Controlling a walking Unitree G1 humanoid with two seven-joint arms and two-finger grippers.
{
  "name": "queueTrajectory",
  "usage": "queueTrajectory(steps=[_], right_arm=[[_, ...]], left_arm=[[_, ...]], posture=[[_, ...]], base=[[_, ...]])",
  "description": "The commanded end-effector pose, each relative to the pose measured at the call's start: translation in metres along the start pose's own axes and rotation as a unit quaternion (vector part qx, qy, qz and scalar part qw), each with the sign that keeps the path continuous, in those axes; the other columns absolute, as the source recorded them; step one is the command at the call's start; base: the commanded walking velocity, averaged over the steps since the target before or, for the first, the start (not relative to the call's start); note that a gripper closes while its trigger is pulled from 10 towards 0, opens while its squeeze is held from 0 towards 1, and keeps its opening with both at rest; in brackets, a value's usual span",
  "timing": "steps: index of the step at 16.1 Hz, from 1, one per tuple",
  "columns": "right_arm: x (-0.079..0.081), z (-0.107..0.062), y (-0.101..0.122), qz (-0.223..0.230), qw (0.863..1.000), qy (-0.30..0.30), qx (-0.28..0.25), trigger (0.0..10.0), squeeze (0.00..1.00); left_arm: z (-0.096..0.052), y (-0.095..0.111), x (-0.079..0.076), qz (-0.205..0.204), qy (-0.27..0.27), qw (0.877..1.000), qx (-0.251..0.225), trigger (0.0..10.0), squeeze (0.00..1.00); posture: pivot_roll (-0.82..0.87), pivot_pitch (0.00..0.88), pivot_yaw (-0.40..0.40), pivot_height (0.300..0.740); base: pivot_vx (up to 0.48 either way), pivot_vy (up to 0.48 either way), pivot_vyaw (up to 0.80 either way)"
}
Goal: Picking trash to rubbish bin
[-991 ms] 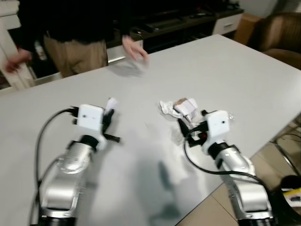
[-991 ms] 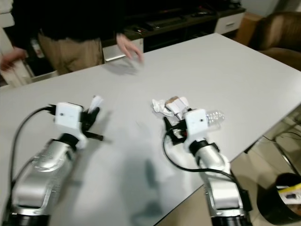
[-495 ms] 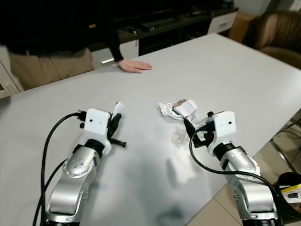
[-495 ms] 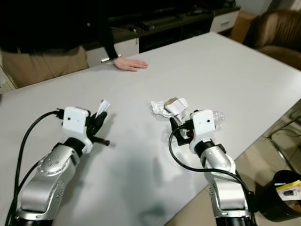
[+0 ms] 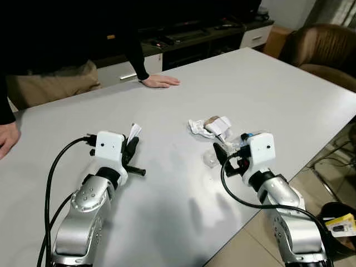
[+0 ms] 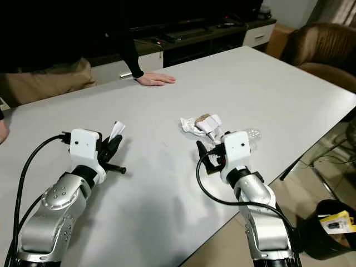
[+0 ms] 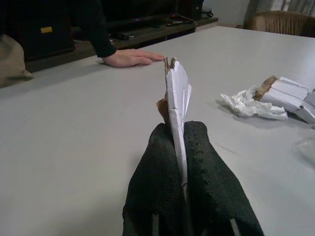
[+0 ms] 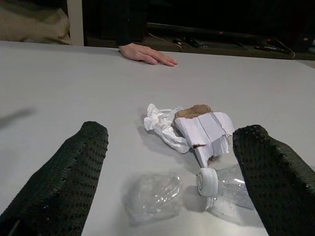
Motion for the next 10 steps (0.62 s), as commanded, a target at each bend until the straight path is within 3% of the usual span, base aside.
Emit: queueTrajectory(steps=[1, 4, 7, 8, 10], right_arm=[[0.0015, 0.0007, 0.0035, -0.001, 1.000, 0.009, -0.003, 10.0, 0.00], [0.0012, 0.0054, 0.0061, 0.001, 1.000, 0.015, -0.004, 10.0, 0.00], [0.0024, 0.0054, 0.0042, -0.001, 1.000, 0.018, -0.001, 10.0, 0.00], [0.0027, 0.0053, 0.0041, 0.000, 1.000, 0.018, 0.000, 10.0, 0.00], [0.0039, 0.0043, 0.0018, 0.002, 1.000, 0.018, 0.003, 10.0, 0.00]], left_arm=[[-0.0018, 0.0017, 0.0018, -0.002, 0.006, 1.000, -0.002, 10.0, 0.00], [-0.0029, 0.0007, 0.0020, 0.010, 0.009, 1.000, 0.006, 10.0, 0.00], [-0.0022, -0.0019, 0.0004, 0.014, 0.006, 1.000, 0.017, 10.0, 0.00], [-0.0015, -0.0032, 0.0012, -0.009, 0.006, 1.000, 0.021, 10.0, 0.00], [-0.0008, -0.0023, 0.0022, 0.006, 0.004, 1.000, 0.023, 10.0, 0.00]], posture=[[-0.02, 0.000, -0.056, 0.740], [-0.02, 0.000, -0.061, 0.740], [-0.02, 0.000, -0.057, 0.740], [-0.02, 0.000, -0.056, 0.740], [-0.02, 0.000, -0.051, 0.740]], base=[[0.000, 0.000, 0.00], [0.000, 0.000, 0.00], [0.000, -0.480, 0.00], [0.000, 0.000, 0.00], [0.000, 0.000, 0.00]])
Point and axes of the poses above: a point about 5 cm out from each wrist's last joint towards the gripper, its own z axis pointing out of the wrist towards the gripper, its own y axis along the axis of the wrist's last joint, x = y × z, the point moved 2 cm from there along z, pointing out of the wrist towards the gripper, and after that the axes turned 6 degrees about z, right-handed, at the moved point
